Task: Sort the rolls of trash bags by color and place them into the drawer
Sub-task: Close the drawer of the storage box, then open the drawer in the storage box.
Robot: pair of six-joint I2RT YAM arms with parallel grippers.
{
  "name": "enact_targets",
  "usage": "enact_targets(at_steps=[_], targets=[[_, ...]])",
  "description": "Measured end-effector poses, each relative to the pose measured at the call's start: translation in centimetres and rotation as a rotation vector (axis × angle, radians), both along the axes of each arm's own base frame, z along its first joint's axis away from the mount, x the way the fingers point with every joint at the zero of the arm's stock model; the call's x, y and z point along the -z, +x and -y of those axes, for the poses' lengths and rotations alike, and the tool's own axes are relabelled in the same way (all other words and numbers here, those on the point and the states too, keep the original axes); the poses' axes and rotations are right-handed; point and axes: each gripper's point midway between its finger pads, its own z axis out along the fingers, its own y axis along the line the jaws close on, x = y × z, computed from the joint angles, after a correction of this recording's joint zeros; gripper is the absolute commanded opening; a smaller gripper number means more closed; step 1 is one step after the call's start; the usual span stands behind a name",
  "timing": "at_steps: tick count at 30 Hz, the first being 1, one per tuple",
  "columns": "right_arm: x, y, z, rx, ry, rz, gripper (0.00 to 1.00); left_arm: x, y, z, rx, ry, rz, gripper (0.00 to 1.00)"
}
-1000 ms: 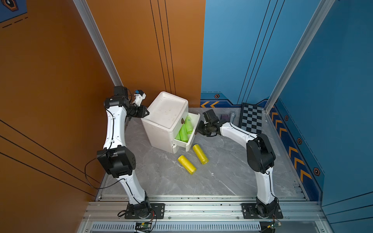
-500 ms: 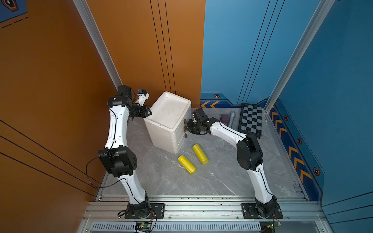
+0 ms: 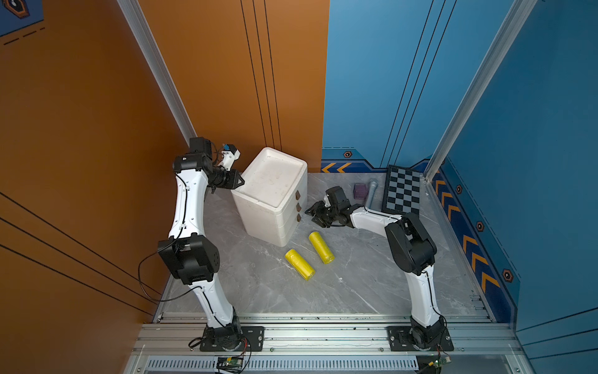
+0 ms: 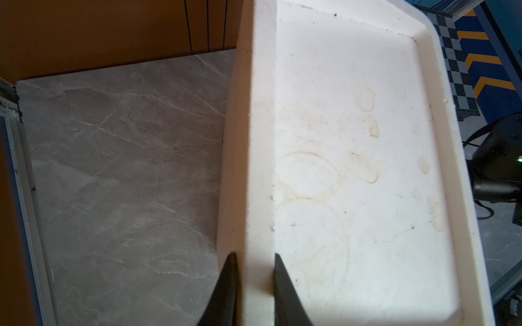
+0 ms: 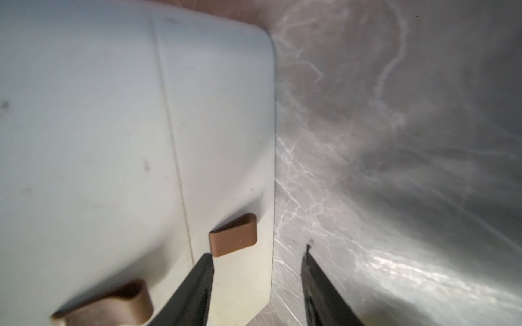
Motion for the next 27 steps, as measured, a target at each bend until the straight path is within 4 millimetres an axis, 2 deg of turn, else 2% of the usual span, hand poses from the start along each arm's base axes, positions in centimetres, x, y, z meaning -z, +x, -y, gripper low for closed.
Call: enact_targets(at_steps=[3, 8, 13, 21, 27], targets=[[0.5, 0.6, 0.3, 0.042, 0.104, 0.002, 0.54, 0.0, 0.0, 0.0, -0.001, 0.000, -0.001, 0.00], [0.2, 2.0, -1.1, 0.057, 0.259, 0.050, 0.54, 0.0, 0.0, 0.0, -0.001, 0.000, -0.001, 0.00], [0.6, 1.9, -2.0, 0.047, 0.306, 0.051, 0.54, 0.0, 0.0, 0.0, -0.001, 0.000, -0.001, 0.00], [0.0, 1.8, -2.6, 0.044, 0.353, 0.072, 0.54, 0.0, 0.0, 0.0, -0.001, 0.000, -0.001, 0.00], [2.4, 0.3, -3.5, 0.043, 0.354, 0.022, 0.54, 0.0, 0.0, 0.0, -0.001, 0.000, -0.001, 0.00]])
